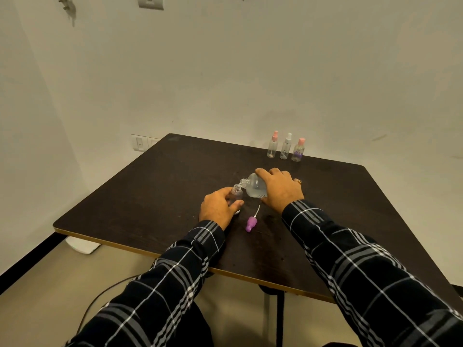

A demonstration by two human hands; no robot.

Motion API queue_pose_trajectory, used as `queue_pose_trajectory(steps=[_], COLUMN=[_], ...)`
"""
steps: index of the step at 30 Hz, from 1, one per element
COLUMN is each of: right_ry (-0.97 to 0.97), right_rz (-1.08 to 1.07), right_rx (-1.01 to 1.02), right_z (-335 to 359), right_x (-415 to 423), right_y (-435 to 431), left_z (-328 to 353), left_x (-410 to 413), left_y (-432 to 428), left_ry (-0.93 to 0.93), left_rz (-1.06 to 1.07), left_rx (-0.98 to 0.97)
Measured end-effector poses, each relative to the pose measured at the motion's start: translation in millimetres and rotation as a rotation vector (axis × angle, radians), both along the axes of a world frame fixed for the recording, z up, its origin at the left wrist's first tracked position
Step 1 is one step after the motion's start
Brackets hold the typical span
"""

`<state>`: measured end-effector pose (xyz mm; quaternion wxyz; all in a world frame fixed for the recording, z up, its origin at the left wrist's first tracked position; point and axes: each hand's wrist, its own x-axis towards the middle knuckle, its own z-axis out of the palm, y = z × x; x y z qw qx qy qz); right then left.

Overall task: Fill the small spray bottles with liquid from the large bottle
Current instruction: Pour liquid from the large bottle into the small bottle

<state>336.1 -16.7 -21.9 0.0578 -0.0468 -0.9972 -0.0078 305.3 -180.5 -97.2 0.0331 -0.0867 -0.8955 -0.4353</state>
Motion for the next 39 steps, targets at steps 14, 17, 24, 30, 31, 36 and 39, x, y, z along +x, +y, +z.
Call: queue_pose_trajectory(steps=[14, 17, 24, 30, 31, 36, 39], right_ry=[-0.001, 0.002, 0.001, 0.001, -0.001, -0.004, -0.005], right_rz=[-0.003, -0.004, -0.006, -0.007, -0.008, -0.006, -0.004], right_rx=[0.021, 0.028, 0.036, 0.035, 0.033, 0.036, 0.043], right_z=[1.2, 0.7, 0.5, 0.9, 1.0, 0.8, 1.9], right_x=[-0.8, -0.8, -1.7, -2.6, -2.8, -3.0, -3.2], right_y=[-1.1, -1.2, -1.3, -1.8, -1.7, -2.1, -2.0], left_z=[-0.1, -0.1, -0.7, 0.0, 0.1, -0.1, -0.1], left_x=[-1.3, -1.1, -2.0, -2.1, -2.1, -1.2, -1.3], left_y=[-0.7, -0.6, -0.4, -1.3, -1.6, 0.0, -1.0], left_ry=[0.004, 0.018, 0.006, 0.007, 0.008, 0.003, 0.005], left_rz=[0.001, 0.001, -0.003, -0.004, -0.005, -0.003, -0.001], left_rx=[-0.008, -0.011, -0.014, -0.016, -0.018, -0.013, -0.011])
